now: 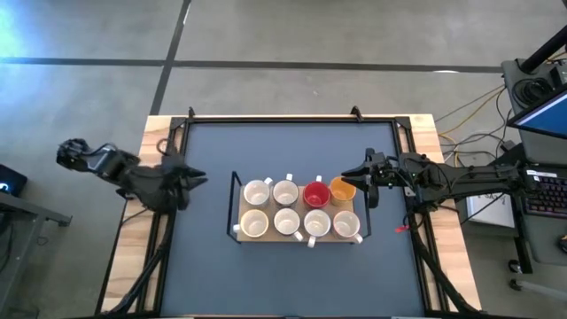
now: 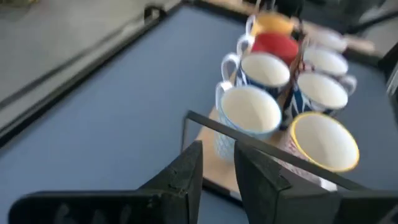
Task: Place coffee mugs
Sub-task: Return to Home Position
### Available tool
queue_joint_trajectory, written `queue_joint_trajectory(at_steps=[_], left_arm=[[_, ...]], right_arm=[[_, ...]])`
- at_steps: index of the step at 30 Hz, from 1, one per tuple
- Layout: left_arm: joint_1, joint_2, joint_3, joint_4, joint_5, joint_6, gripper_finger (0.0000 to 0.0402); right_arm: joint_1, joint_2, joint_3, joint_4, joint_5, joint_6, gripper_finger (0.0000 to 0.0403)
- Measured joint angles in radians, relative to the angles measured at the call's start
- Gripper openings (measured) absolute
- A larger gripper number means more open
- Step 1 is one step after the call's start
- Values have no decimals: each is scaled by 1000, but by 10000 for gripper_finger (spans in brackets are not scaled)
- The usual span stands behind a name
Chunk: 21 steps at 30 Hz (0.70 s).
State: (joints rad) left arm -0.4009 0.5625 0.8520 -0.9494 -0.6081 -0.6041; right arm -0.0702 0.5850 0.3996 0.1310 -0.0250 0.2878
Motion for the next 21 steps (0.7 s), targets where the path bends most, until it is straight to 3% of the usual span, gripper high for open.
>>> queue_joint_trajectory(at_steps=[6,13,21], left_arm=[[0,-283,-183,158,-38,126,69],[0,-519,-346,294,-66,227,67],[2,-546,-463,526,-92,281,67]], right_arm=[[0,0,0,0,0,0,68],[0,0,0,0,0,0,68],[0,0,0,-4,0,0,68]])
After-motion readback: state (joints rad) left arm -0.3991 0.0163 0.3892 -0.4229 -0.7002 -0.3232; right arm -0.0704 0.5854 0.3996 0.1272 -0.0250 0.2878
